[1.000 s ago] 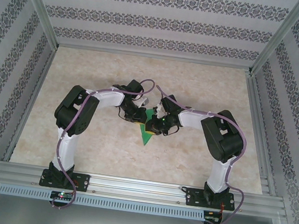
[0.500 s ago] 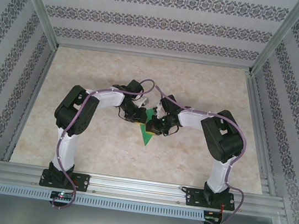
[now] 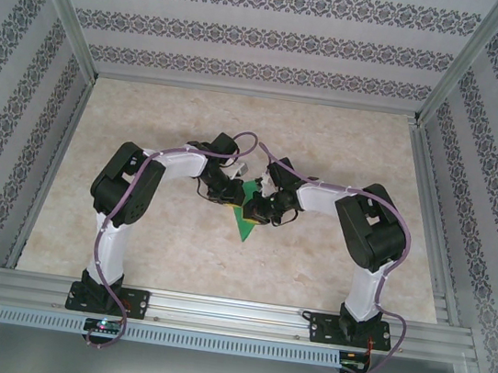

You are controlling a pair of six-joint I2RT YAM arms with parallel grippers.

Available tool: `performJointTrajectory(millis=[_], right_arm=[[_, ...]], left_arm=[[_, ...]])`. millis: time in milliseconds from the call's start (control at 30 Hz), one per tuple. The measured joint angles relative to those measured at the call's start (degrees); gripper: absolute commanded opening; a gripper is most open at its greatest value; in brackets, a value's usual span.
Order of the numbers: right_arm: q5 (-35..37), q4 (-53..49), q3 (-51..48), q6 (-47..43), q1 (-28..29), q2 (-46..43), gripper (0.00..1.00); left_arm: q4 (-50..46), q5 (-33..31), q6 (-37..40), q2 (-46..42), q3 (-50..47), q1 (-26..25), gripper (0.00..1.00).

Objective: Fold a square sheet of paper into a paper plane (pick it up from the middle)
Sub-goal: Third fold the triangle at the center of the table.

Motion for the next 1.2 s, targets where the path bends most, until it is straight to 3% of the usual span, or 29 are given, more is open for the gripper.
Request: performJointTrajectory(millis=[400, 967, 1200], right_arm=[[1.2, 0.0, 0.0, 0.0, 0.0, -0.3, 0.12], [-1.0, 0.6, 0.0, -1.1, 0.0, -0.6, 0.41], [-1.9, 2.6, -1.0, -0.9, 0.0, -1.2, 0.43]], left_arm=[[0.0, 0.1, 0.0, 0.0, 0.0, 0.0, 0.16], [-0.1, 0.8, 0.2, 0.0, 0.0, 0.4, 0.17], [-0.5, 0.3, 0.2, -0.6, 0.0, 0.7, 0.19]])
